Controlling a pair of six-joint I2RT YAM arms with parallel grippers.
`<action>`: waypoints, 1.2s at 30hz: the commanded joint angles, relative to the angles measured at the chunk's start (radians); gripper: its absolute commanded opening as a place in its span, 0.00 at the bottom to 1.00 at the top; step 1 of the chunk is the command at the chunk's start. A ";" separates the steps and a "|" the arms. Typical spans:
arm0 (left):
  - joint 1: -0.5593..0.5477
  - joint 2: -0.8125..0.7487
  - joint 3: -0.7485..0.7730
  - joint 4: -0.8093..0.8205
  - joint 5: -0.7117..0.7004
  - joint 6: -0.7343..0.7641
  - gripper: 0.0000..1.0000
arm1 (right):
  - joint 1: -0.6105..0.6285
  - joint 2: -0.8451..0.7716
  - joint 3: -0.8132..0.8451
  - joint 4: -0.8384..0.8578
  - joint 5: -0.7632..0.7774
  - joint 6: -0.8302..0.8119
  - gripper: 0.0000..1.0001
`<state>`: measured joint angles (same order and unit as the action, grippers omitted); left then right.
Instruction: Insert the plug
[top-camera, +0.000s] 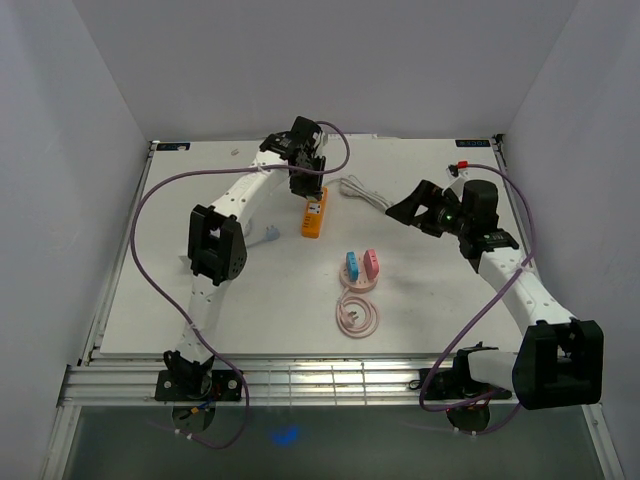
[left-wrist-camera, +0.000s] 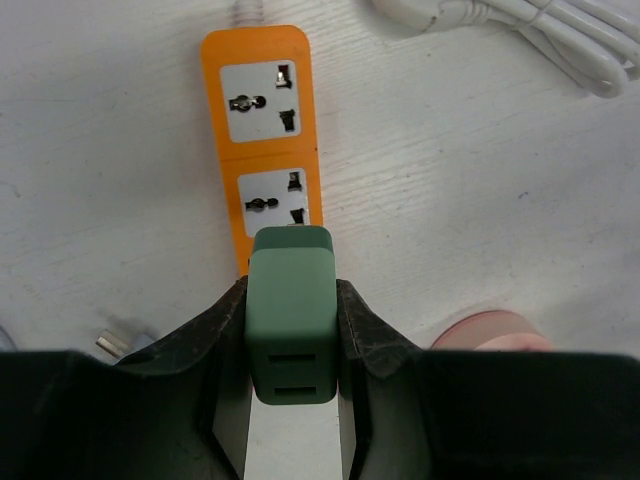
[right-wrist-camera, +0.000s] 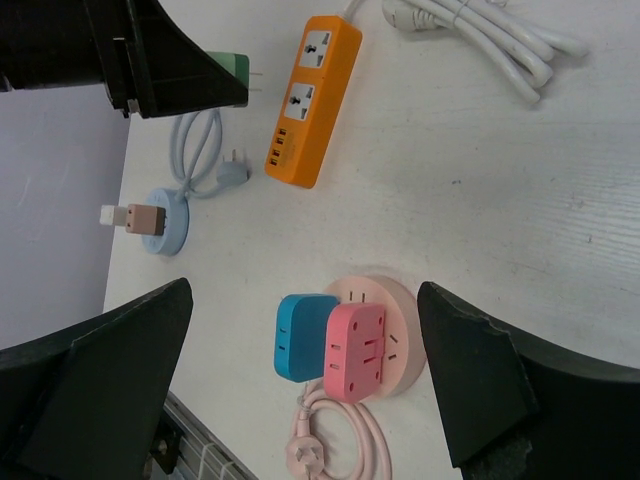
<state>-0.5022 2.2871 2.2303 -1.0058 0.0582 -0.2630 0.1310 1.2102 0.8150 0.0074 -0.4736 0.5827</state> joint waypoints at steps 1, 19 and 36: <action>0.027 0.014 0.055 -0.039 0.055 0.011 0.00 | -0.005 -0.002 -0.004 0.019 -0.002 -0.030 0.99; 0.033 0.098 0.101 -0.059 0.135 0.007 0.00 | -0.005 0.029 -0.016 0.026 -0.010 -0.037 1.00; 0.033 0.149 0.112 -0.062 0.117 0.005 0.00 | -0.007 0.032 -0.013 0.026 -0.013 -0.038 1.00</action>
<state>-0.4675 2.4359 2.3123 -1.0683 0.1783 -0.2569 0.1310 1.2453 0.8028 0.0010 -0.4747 0.5644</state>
